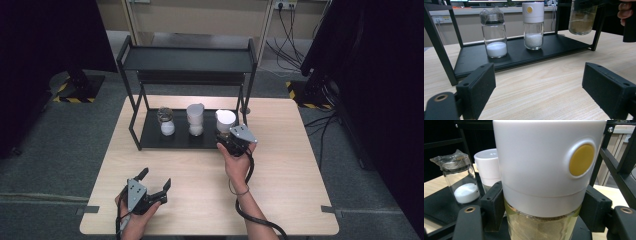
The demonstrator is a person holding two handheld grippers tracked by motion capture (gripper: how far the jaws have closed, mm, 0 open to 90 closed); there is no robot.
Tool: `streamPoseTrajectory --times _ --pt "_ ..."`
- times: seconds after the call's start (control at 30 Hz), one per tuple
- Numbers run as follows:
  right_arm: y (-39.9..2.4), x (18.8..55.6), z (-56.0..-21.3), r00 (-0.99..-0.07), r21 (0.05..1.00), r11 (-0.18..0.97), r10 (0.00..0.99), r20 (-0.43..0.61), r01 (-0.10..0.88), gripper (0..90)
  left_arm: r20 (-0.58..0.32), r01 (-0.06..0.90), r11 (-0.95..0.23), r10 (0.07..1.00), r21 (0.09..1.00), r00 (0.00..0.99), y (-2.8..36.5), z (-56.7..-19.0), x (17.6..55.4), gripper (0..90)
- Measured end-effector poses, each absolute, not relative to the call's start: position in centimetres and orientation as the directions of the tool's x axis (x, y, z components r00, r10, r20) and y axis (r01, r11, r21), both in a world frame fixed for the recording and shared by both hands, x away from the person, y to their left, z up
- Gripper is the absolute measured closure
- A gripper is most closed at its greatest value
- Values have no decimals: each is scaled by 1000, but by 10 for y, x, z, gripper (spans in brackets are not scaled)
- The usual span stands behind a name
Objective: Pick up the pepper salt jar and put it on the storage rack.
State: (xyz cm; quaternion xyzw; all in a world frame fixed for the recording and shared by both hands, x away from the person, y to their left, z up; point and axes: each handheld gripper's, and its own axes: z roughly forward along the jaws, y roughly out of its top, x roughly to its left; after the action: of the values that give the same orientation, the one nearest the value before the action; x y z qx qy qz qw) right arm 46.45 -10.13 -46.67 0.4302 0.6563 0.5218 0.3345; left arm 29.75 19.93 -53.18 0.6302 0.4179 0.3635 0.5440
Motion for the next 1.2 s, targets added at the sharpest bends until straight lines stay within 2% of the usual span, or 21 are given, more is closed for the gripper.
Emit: streamPoseTrajectory --times 0.27,0.37,0.57,1.2 --pt "-97 471 -467 -402 971 90 916 7 222 308 1 131 -56 923 990 386 199 -532 298 112" --pt "-92 468 -466 -391 972 120 920 -32 202 308 2 132 -57 923 990 385 199 -532 298 112" --pt "-88 473 -466 -385 972 84 923 7 221 309 0 131 -55 922 990 386 199 -532 297 112" --pt "-79 484 -465 -375 969 89 927 5 232 308 -2 131 -53 922 990 387 200 -532 298 111"
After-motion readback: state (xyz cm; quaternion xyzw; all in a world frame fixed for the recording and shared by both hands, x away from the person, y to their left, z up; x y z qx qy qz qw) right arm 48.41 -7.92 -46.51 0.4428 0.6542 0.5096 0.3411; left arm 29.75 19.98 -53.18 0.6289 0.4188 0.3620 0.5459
